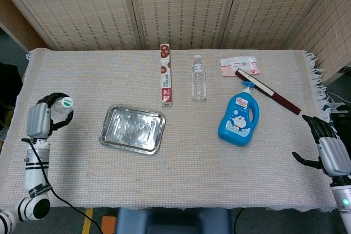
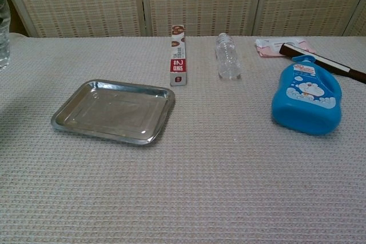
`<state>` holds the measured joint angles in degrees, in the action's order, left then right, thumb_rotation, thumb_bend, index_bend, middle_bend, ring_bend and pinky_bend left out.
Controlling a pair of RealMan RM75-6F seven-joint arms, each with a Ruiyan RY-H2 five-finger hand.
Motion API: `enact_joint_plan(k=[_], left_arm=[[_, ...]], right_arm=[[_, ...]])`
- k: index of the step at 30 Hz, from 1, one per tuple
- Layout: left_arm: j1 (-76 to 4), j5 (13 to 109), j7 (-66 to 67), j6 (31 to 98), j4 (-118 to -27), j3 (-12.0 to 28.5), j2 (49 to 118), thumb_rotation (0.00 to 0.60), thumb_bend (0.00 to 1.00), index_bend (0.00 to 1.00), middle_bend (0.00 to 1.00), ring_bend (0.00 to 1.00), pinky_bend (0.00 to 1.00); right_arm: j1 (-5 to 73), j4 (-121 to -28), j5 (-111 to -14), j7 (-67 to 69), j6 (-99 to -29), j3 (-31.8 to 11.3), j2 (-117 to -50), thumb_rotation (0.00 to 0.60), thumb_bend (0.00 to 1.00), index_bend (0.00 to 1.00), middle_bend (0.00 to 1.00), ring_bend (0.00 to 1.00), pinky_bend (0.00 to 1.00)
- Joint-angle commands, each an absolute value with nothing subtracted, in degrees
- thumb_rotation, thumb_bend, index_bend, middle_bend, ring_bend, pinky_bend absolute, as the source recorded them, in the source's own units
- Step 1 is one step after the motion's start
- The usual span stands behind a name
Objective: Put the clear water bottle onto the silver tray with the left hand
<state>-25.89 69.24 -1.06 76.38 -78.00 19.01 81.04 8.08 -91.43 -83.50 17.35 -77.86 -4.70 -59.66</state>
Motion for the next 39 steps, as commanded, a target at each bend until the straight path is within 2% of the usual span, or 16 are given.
enact_joint_plan(k=[1,7,11,14,16,19,23,29,32,39], left_arm=[[-27.15,74.0,-5.29,81.81,-74.16,15.51,86.95,0.6,0.5,0.58,0.74,0.53,0.47],[-24.4,63.69,-30.42,69.12,-94.85,21.55,78.68,0.6,0.5,0.58,0.74,0.53,0.45],[-23.41,60.54,-42.74,60.45,-101.11,23.95,73.31,0.6,0.5,0.58,0.74,0.53,0.44],[-23.26,60.5,-45.95,56.9,-101.44,24.23,71.1,0.6,0.5,0.58,0.74,0.53,0.44],[-23.46,60.92,-42.51,58.11,-99.59,23.29,71.63,0.6,0.5,0.58,0.74,0.53,0.44],[-23.67,60.83,-32.78,63.33,-96.53,21.21,74.67,0.6,0.5,0.58,0.74,0.53,0.43],[-25.02,59.73,-27.64,66.53,-94.55,22.73,76.98,0.6,0.5,0.58,0.74,0.53,0.43],[-29.05,60.3,-24.06,66.85,-93.59,28.15,74.88,0.6,0.5,0.58,0.74,0.53,0.43],[-30.07,59.81,-22.17,66.89,-93.68,29.2,74.1,0.6,0.5,0.58,0.74,0.53,0.43],[-28.44,58.59,-21.0,65.79,-94.5,25.77,74.22,0.6,0.5,0.58,0.74,0.53,0.43]], right_arm=[[8.03,-91.41,-83.57,17.6,-77.93,-4.68,-59.57,0.6,0.14,0.06,0.07,0.0,0.06],[7.97,-91.15,-83.6,17.73,-78.07,-4.68,-59.61,0.6,0.14,0.06,0.07,0.0,0.06],[8.02,-91.1,-83.62,17.72,-77.91,-4.61,-59.63,0.6,0.14,0.06,0.07,0.0,0.06],[8.05,-91.07,-83.68,17.8,-77.79,-4.53,-59.58,0.6,0.14,0.06,0.07,0.0,0.06],[8.06,-91.03,-83.73,17.91,-77.74,-4.48,-59.57,0.6,0.14,0.06,0.07,0.0,0.06],[8.05,-91.0,-83.84,18.03,-77.74,-4.42,-59.53,0.6,0.14,0.06,0.07,0.0,0.06],[8.08,-90.97,-83.78,17.78,-77.67,-4.41,-59.5,0.6,0.14,0.06,0.07,0.0,0.06],[8.09,-91.05,-83.7,17.64,-77.58,-4.37,-59.47,0.6,0.14,0.06,0.07,0.0,0.06],[8.09,-91.06,-83.76,17.69,-77.55,-4.32,-59.42,0.6,0.14,0.06,0.07,0.0,0.06],[8.1,-91.07,-83.82,18.08,-77.57,-4.32,-59.48,0.6,0.14,0.06,0.07,0.0,0.06]])
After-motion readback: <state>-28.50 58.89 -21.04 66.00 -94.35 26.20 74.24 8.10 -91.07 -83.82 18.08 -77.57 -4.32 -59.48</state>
